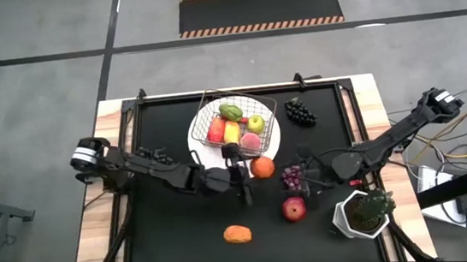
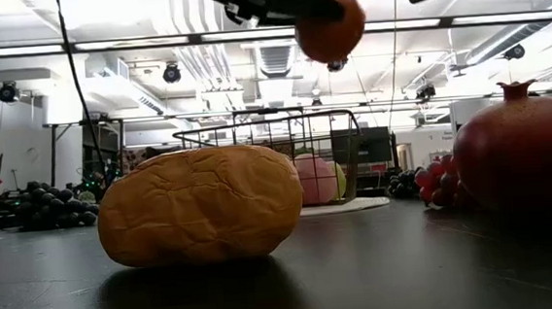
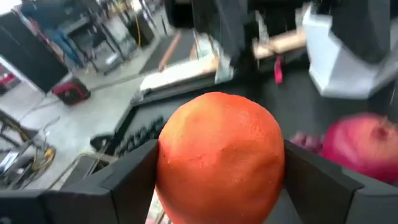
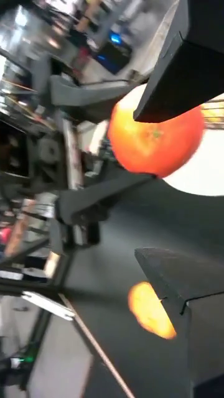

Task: Build produce basket
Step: Put the orange into the silver basket

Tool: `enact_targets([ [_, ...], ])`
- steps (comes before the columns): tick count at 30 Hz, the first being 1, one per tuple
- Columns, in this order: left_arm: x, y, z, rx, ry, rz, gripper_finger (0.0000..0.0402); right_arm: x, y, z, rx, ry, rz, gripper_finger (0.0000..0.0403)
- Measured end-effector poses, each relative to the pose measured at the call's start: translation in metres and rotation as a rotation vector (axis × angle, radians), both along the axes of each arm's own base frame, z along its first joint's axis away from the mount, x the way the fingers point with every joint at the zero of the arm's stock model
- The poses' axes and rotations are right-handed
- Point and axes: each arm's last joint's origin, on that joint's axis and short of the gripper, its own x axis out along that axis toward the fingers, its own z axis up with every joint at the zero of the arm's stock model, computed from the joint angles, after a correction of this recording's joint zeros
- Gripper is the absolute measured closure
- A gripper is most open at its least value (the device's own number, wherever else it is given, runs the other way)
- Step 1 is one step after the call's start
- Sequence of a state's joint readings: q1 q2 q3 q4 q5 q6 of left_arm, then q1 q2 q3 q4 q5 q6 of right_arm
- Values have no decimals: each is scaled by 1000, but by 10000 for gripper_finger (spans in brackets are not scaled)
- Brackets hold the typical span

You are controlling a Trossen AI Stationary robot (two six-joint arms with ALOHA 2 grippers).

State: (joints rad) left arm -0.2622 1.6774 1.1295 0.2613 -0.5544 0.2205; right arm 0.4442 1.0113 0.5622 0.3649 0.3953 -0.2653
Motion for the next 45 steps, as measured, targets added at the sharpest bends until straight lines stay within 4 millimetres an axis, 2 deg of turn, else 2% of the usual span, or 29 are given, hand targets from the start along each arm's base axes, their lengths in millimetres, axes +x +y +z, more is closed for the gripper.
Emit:
enact_targets([
  [7, -20, -12, -10, -46, -221, -54, 118, 6, 3, 4, -25, -182, 10, 76],
  [14, -33, -10, -17, -101, -410, -102, 118, 18, -5, 2, 11, -234, -39, 76],
  [21, -34, -10, -17, -99, -418, -108, 118, 35, -16, -7, 43, -223, -91, 76],
  [28, -33, -9, -16, -100, -421, -108, 116, 44, -20, -9, 51, -219, -61, 78],
  [31, -33, -9, -16, -99, -419, -109, 104, 44, -20, -9, 50, -217, -58, 106],
  [35, -33, -9, -17, -98, -419, -103, 80, 44, -20, -8, 50, -218, -55, 170],
  [45, -35, -8, -17, 57, -350, -99, 54, 43, -25, -6, 94, -214, -79, 174],
])
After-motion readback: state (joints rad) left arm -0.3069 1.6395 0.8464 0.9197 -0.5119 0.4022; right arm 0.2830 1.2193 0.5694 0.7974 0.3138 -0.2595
